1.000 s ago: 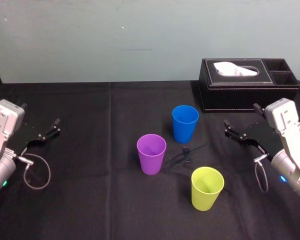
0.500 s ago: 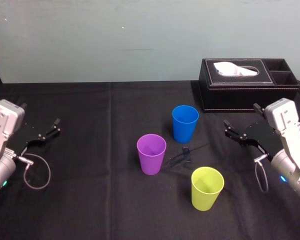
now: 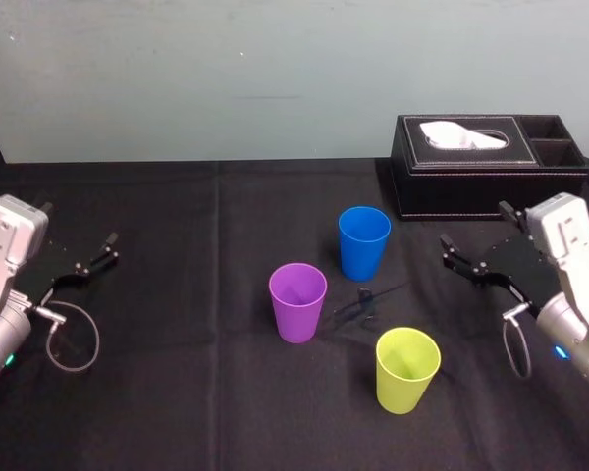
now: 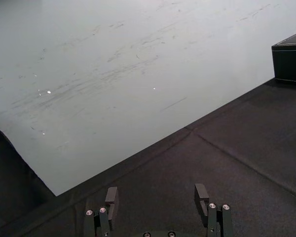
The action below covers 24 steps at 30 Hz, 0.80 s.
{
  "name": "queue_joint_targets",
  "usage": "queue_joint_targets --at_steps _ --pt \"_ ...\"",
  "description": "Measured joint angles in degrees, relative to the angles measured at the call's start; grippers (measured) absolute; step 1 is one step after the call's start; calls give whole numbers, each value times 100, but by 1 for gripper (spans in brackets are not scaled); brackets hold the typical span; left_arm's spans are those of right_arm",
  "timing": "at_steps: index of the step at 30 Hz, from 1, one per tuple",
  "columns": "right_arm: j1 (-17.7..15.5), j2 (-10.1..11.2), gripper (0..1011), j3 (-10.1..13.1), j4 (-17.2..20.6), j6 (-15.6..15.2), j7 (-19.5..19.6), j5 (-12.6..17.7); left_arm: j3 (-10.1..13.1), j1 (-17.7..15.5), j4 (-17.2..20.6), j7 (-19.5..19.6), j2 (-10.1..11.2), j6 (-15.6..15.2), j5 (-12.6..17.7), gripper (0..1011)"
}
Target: Stack the three plastic cups sequentially using one hand.
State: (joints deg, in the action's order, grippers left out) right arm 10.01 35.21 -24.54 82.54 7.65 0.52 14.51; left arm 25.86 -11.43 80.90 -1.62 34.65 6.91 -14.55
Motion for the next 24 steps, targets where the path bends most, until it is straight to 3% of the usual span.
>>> queue_joint_targets --at_steps 12,24 --pt "-601 377 1004 503 716 29 -446 481 0 0 0 0 0 0 0 1010" --pt "-1436 952 1004 1131 1380 145 -1102 1080 0 0 0 0 0 0 0 1010"
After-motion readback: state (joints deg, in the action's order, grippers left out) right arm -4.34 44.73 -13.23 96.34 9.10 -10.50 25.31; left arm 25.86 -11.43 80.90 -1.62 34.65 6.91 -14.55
